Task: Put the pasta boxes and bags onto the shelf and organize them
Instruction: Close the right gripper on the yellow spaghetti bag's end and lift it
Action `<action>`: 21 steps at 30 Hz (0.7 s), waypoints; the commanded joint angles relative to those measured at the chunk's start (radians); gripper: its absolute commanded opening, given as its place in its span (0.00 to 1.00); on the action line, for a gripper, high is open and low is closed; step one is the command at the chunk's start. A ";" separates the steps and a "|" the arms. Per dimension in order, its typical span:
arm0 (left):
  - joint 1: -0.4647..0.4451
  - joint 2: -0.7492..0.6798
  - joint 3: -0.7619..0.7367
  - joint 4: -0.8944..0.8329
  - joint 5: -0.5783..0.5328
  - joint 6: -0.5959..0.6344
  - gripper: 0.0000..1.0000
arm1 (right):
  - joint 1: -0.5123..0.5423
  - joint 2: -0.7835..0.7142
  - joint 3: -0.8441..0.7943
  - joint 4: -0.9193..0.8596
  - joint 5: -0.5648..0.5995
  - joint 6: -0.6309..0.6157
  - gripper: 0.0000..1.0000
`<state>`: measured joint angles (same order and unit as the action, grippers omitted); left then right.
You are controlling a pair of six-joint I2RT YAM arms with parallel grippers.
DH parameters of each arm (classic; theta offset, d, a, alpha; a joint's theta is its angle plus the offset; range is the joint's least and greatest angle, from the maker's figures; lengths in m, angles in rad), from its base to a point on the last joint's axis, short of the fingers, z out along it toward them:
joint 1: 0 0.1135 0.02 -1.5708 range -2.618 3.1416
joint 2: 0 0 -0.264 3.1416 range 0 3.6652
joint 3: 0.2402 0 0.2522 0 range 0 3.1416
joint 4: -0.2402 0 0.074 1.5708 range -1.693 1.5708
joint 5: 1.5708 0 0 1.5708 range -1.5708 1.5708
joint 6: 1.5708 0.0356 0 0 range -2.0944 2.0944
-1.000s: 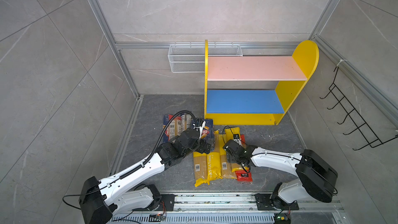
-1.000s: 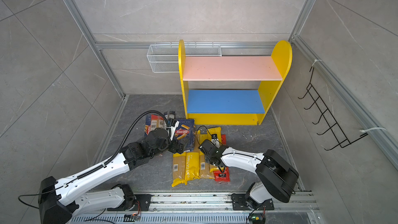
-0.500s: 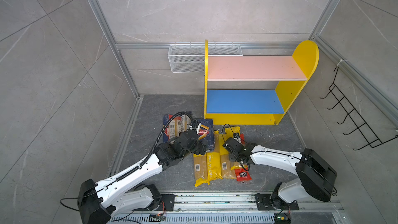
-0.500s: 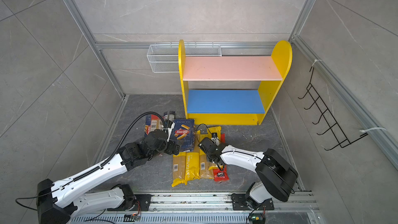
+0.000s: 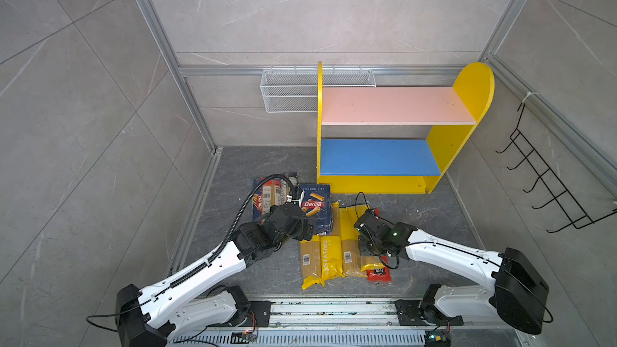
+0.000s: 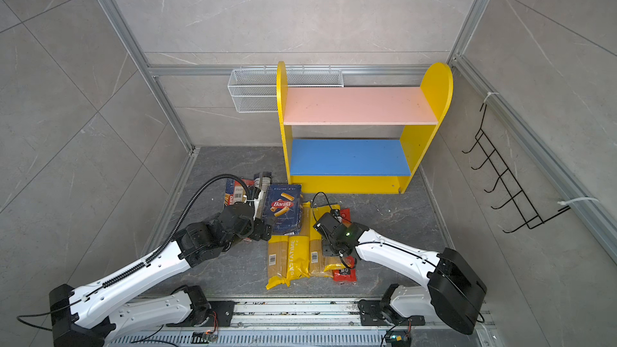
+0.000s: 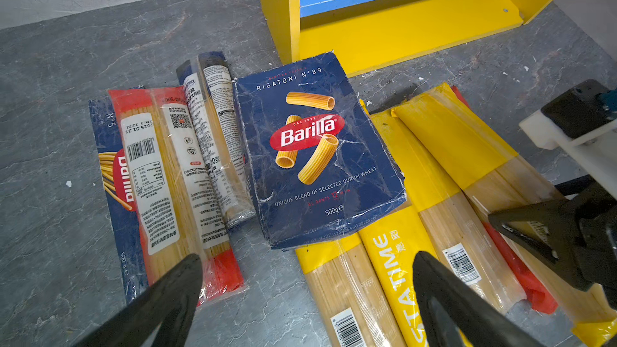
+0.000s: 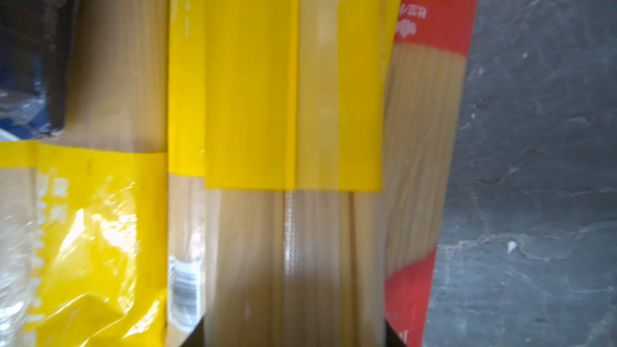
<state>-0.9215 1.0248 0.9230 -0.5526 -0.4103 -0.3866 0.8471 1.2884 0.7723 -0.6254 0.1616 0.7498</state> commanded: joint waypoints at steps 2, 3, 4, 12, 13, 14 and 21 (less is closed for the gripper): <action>-0.004 -0.025 0.040 -0.016 -0.028 -0.015 1.00 | 0.001 -0.094 0.066 0.049 -0.045 0.022 0.27; -0.004 -0.026 0.040 -0.016 -0.029 -0.014 1.00 | 0.000 -0.110 0.067 0.053 -0.052 0.023 0.27; -0.004 -0.028 0.039 -0.016 -0.030 -0.014 1.00 | -0.001 -0.130 0.069 0.057 -0.056 0.023 0.27; -0.005 -0.029 0.036 -0.016 -0.039 -0.014 1.00 | -0.007 -0.230 0.067 0.092 -0.085 0.025 0.27; -0.004 -0.030 0.037 -0.018 -0.039 -0.015 1.00 | -0.007 -0.239 0.066 0.099 -0.090 0.024 0.27; -0.004 -0.031 0.039 -0.020 -0.039 -0.016 1.00 | -0.008 -0.250 0.064 0.106 -0.094 0.025 0.27; -0.004 -0.053 0.037 -0.023 -0.036 -0.023 1.00 | -0.010 -0.319 0.087 0.129 -0.064 0.003 0.27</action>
<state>-0.9215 1.0004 0.9230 -0.5621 -0.4217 -0.3935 0.8429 1.0183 0.7856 -0.6056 0.0605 0.7670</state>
